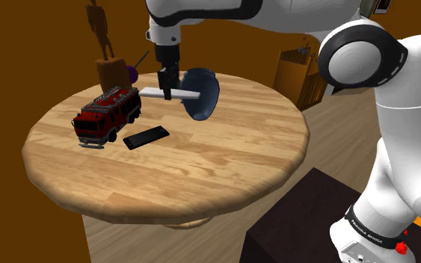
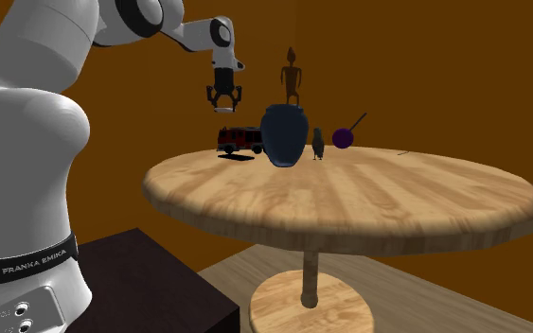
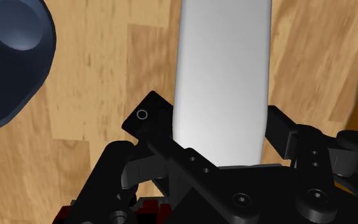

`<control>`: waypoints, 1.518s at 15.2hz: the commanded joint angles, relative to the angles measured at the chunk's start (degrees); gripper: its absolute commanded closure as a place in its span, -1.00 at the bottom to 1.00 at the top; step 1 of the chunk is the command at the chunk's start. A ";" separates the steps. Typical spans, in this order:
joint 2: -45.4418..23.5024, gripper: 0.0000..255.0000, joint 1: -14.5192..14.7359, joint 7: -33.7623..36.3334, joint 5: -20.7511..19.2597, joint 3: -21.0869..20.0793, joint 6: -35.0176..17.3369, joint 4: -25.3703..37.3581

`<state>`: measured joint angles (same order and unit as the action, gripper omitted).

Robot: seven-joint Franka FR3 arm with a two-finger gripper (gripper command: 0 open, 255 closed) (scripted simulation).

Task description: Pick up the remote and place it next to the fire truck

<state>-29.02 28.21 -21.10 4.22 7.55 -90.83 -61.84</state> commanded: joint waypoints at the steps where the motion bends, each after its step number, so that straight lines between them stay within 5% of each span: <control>1: -0.07 1.00 0.11 0.09 -0.01 -0.02 -1.16 -1.04; 23: 0.69 1.00 0.84 -0.38 0.08 -0.17 -18.60 -19.26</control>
<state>-28.26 29.06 -21.43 4.27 7.38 -108.72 -80.50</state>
